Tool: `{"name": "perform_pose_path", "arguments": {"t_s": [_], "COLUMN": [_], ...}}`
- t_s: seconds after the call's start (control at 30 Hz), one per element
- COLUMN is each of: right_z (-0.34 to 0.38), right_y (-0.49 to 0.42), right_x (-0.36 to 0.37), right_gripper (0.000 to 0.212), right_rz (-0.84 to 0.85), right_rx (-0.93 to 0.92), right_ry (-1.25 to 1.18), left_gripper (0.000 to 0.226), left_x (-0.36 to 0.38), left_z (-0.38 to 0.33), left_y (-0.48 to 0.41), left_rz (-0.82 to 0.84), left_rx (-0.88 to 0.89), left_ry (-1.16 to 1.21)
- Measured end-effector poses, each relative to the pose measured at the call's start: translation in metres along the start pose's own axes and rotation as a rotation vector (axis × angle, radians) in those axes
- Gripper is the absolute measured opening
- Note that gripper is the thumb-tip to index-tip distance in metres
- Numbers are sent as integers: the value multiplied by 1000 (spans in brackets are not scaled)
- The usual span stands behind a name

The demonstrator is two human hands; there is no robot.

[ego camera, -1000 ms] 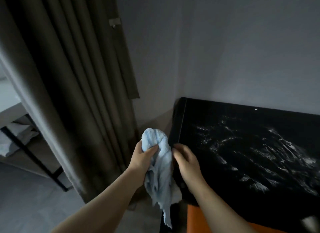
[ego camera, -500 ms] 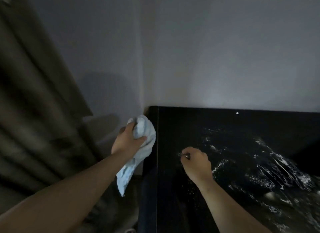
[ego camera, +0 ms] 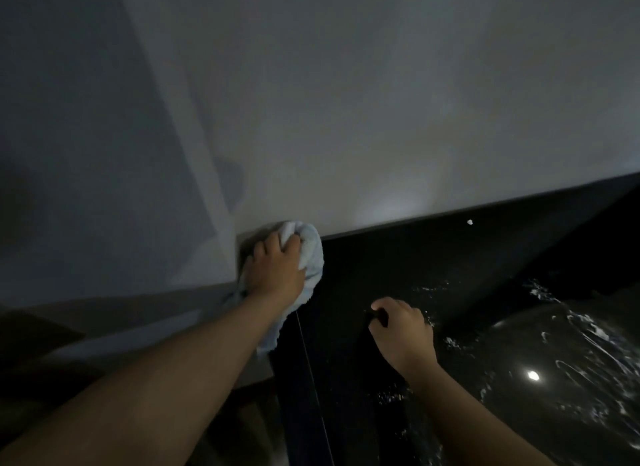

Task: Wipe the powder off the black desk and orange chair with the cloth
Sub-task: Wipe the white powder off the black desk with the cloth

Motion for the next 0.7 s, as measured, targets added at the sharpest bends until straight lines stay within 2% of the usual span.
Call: {"name": "perform_pose_path", "arguments": {"t_s": [0.13, 0.23, 0.33, 0.4, 0.47, 0.53, 0.6, 0.63, 0.7], "right_z": [-5, -6, -7, -9, -8, -9, -10, -10, -9], "right_y": [-13, -17, -18, -16, -14, -16, -17, -16, -12], "right_x": [-4, -10, -13, -14, -14, -16, -15, -14, -8], "right_gripper": [31, 33, 35, 32, 28, 28, 25, 23, 22], "right_rz": [-49, -86, -121, -158, -196, -218, -233, -234, -230], "right_rx": [-12, -49, -84, -112, -167, -195, -211, -219, -244], "right_ry": [26, 64, 60, 95, 122, 131, 139, 145, 184], "left_gripper": [45, 53, 59, 55, 49, 43, 53, 59, 58], "left_x": [19, 14, -1, 6, 9, -3, -5, 1, 7], "left_z": [11, 2, -30, -42, -30, -7, 7, 5, -8], "left_y": [-18, -4, 52, 82, 65, 22, -12, -19, -9], "left_rz": [72, 55, -70, -61, -45, -155, -137, -82, -154], "left_rx": [-103, -46, 254, 411, 337, 132, -10, -36, 29], "left_ry": [272, 184, 59, 66, 152, 245, 314, 321, 219]}}
Point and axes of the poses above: each hand's wrist, its own y-axis away from the middle knuckle, its own x-axis out of the palm, z = x × y, the point moved 9 cm from there along -y, towards the middle knuckle, and after that the axes turned 5 degrees about x, right-handed, at the moved point
